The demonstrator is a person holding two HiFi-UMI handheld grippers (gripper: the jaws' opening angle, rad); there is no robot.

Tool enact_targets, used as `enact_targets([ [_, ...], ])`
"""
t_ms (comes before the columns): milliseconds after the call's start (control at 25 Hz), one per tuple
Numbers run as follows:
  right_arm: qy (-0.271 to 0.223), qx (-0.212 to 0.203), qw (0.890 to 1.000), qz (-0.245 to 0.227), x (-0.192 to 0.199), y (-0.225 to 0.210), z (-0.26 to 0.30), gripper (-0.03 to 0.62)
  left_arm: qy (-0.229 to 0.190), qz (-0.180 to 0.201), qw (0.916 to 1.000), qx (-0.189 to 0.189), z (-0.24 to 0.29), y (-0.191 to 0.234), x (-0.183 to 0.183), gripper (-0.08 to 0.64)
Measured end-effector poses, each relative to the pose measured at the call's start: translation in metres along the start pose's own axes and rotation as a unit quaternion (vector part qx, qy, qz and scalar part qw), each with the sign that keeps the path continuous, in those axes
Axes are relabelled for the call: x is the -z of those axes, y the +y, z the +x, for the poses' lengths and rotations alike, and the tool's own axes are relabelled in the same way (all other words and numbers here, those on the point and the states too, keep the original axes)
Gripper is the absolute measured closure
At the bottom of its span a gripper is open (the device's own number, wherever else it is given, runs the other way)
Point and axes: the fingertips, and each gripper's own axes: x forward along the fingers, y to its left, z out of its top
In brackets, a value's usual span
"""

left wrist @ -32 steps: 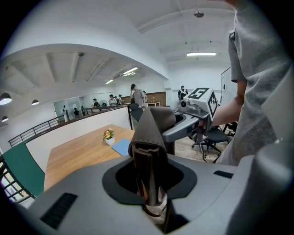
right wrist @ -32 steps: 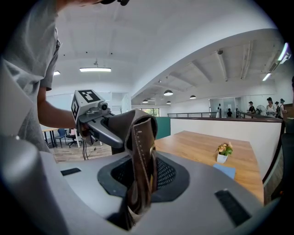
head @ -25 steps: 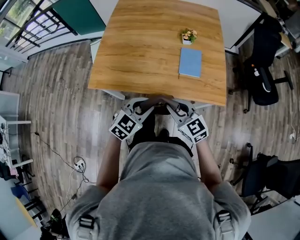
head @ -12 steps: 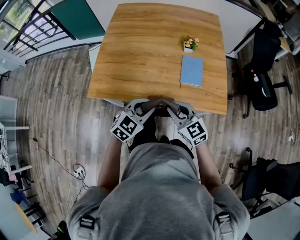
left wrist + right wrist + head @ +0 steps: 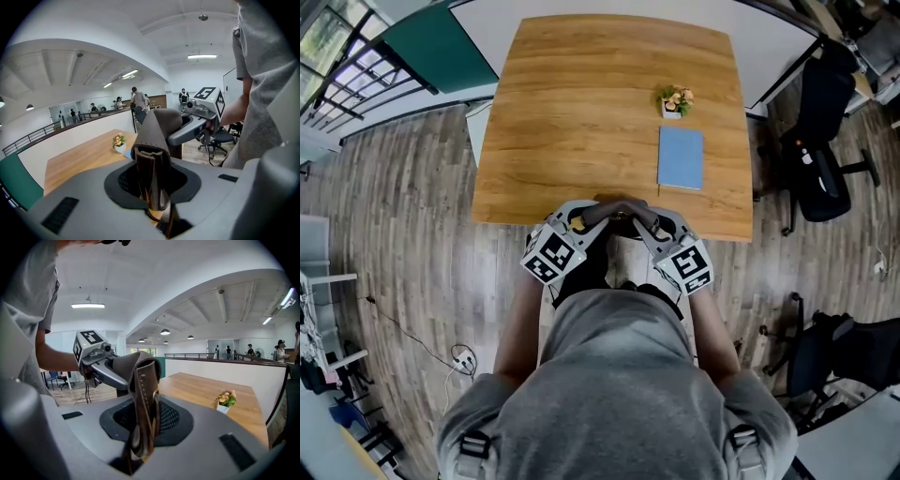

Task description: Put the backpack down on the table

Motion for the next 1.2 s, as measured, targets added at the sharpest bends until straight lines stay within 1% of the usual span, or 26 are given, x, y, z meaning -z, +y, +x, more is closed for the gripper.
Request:
enact_targets([
  [200,0.004,0.011,1.000,-0.001,-0.008,-0.019,0.021,0.522,-0.001,-0.001,1.0000,0.002,0.008,0.029,-0.002,0.469],
  [560,0.004,0.014,1.000,0.005,-0.024,-0.043,0.058,0.522,-0.002,-0.008,0.9999,0.010,0.020,0.074,0.001,0.469],
  [720,0.015,0.020,1.000,0.001,-0.022,-0.057,0.072,0.522,0.000,-0.011,0.9998,0.014,0.027,0.092,0.004,0.469],
  [1200,0.022,0.043,0.999,0.016,-0.023,-0.094,0.104,0.520,0.006,-0.009,0.9989,0.045,0.056,0.134,0.006,0.468],
])
